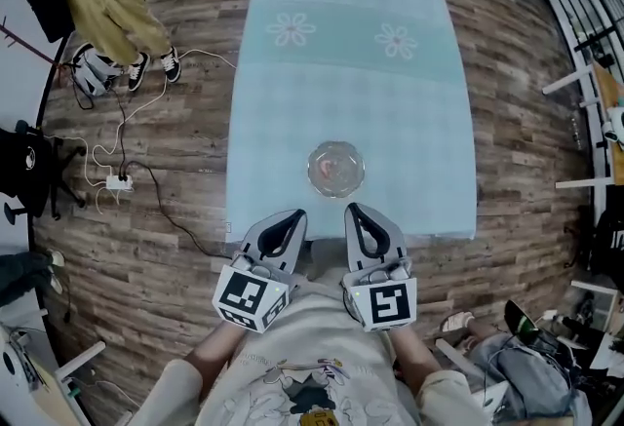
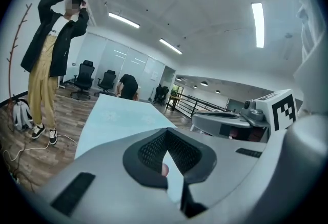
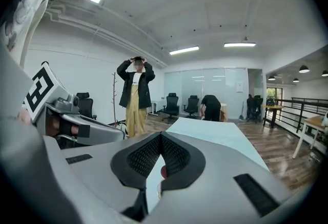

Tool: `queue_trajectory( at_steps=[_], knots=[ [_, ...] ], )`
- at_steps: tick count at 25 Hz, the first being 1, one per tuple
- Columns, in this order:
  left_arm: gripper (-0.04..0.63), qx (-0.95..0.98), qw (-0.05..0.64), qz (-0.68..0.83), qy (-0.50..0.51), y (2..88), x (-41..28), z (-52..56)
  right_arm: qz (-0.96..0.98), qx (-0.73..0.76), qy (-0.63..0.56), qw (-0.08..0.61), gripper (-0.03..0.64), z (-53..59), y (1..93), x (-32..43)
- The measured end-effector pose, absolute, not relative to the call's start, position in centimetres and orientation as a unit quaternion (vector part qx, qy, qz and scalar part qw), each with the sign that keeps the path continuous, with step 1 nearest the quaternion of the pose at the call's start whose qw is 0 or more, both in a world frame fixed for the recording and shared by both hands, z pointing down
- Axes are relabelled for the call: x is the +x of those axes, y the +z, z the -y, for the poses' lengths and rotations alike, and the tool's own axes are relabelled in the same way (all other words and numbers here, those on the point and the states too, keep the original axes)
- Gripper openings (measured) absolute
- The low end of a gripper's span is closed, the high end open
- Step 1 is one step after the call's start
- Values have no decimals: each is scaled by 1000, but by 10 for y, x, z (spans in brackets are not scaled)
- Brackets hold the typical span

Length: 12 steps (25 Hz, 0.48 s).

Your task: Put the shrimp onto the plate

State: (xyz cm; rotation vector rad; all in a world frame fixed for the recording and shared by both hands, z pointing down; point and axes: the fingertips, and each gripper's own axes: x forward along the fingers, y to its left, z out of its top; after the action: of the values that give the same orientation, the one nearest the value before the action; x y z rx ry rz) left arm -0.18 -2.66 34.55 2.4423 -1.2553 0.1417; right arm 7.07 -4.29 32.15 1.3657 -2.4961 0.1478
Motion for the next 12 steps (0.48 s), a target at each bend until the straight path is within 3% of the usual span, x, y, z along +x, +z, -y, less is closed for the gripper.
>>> queue_trajectory(
  at_steps=[4, 12],
  knots=[
    [0, 874, 175, 453, 35, 325, -5, 25, 866, 487, 57, 96, 23, 36, 300, 78],
    [0, 880, 150, 450, 32, 316, 0, 17, 862, 496, 44, 96, 23, 23, 293, 79]
  ],
)
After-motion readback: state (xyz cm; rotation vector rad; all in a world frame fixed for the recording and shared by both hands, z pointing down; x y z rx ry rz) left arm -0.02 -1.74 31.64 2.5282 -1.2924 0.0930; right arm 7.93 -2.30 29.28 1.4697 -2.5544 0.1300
